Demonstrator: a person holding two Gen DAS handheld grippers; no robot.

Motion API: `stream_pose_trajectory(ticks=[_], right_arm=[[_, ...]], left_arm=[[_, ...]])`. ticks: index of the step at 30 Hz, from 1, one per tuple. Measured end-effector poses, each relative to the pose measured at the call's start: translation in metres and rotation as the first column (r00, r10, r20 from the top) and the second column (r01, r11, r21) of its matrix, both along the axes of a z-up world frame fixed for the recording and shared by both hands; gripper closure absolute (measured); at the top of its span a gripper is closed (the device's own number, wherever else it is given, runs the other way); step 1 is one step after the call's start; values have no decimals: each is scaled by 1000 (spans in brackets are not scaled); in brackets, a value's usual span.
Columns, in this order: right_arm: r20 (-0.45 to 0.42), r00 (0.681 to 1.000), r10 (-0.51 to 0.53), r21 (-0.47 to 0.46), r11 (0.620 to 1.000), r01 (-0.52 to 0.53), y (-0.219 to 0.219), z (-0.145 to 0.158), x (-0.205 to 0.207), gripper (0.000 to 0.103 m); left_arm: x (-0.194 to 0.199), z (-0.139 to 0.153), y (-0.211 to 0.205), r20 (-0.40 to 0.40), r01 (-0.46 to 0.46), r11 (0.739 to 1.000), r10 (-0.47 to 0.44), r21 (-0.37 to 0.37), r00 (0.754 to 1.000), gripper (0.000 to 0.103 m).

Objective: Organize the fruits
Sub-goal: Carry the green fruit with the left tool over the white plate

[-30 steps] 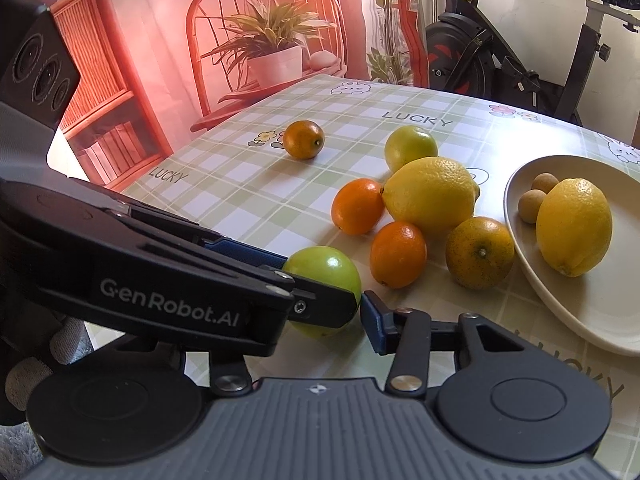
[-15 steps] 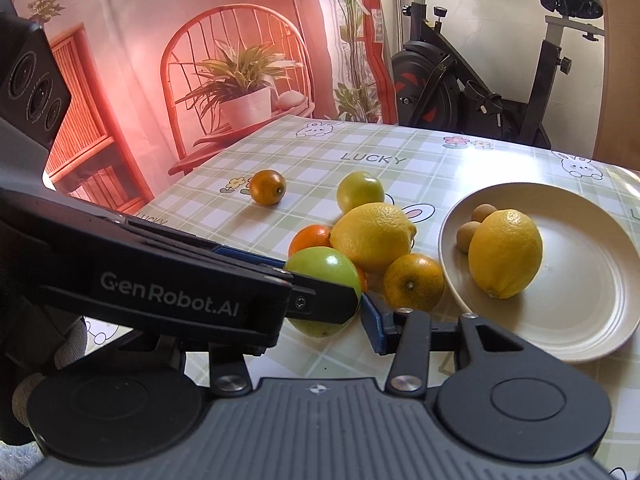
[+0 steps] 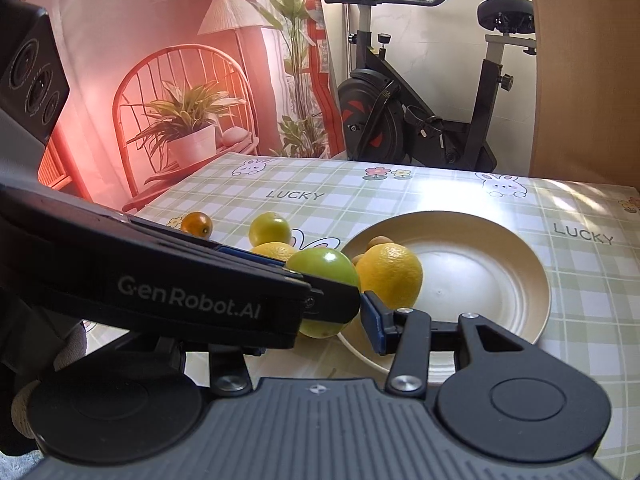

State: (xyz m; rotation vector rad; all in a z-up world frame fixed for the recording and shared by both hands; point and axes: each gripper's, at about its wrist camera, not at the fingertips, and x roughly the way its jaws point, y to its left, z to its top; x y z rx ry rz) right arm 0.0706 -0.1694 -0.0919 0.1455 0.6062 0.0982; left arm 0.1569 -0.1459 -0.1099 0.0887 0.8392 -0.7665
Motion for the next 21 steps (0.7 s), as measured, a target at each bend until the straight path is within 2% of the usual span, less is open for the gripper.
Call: stream_pose_trajectory(ticks=[6, 12, 21], right_arm=[[3, 998, -70, 9, 998, 70, -37, 2, 1, 56], [-9, 991, -132, 9, 991, 132, -69, -3, 7, 56], [-43, 989, -145, 32, 989, 146, -95, -18, 38, 56]], left_arm=[[10, -6, -40, -1, 43, 999, -43, 11, 999, 54], [25, -15, -75, 10, 72, 996, -72, 59, 997, 54], [62, -27, -87, -9, 29, 995, -28, 100, 1000, 54]])
